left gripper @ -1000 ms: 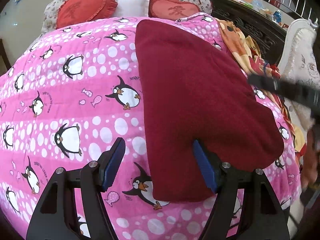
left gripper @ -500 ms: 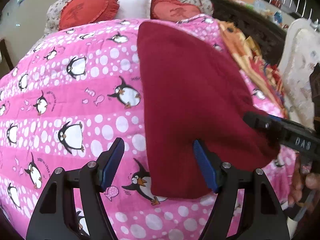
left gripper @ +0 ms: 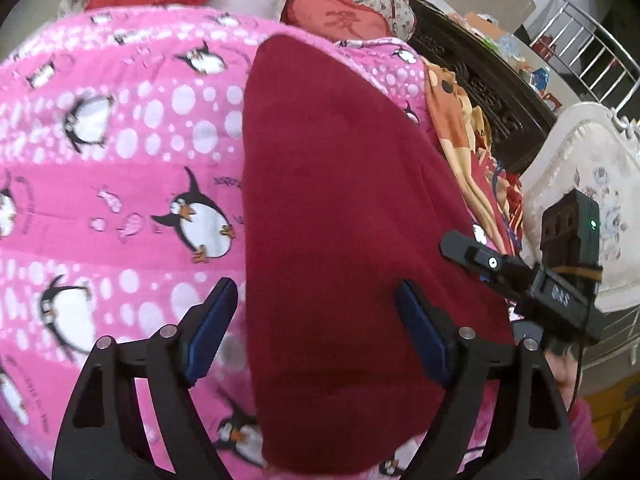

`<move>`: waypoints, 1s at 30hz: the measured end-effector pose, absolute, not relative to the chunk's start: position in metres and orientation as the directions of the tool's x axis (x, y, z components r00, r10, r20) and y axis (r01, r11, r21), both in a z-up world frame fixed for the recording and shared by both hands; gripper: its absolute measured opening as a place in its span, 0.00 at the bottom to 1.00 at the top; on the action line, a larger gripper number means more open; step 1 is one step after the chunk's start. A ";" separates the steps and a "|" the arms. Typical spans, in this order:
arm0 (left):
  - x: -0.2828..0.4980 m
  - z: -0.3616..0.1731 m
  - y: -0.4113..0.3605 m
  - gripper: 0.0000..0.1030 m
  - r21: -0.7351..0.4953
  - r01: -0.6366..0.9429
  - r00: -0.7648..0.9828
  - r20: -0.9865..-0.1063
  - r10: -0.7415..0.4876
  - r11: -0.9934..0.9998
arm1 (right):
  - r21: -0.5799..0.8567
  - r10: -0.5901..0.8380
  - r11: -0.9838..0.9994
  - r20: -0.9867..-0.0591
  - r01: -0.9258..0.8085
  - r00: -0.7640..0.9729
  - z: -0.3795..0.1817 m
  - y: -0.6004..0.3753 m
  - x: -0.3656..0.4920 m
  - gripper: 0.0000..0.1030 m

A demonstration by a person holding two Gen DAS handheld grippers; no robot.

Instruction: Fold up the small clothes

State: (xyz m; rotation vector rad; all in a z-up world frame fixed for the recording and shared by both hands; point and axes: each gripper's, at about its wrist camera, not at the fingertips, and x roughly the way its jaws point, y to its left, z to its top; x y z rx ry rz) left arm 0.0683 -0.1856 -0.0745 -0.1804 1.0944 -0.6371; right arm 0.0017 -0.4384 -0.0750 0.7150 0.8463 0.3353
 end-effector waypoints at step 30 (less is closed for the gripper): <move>-0.016 -0.064 -0.056 0.64 -0.210 0.210 0.451 -0.846 -0.285 0.955 | 0.468 0.499 0.859 -0.682 -0.206 0.535 0.000 -0.281 -0.049 0.53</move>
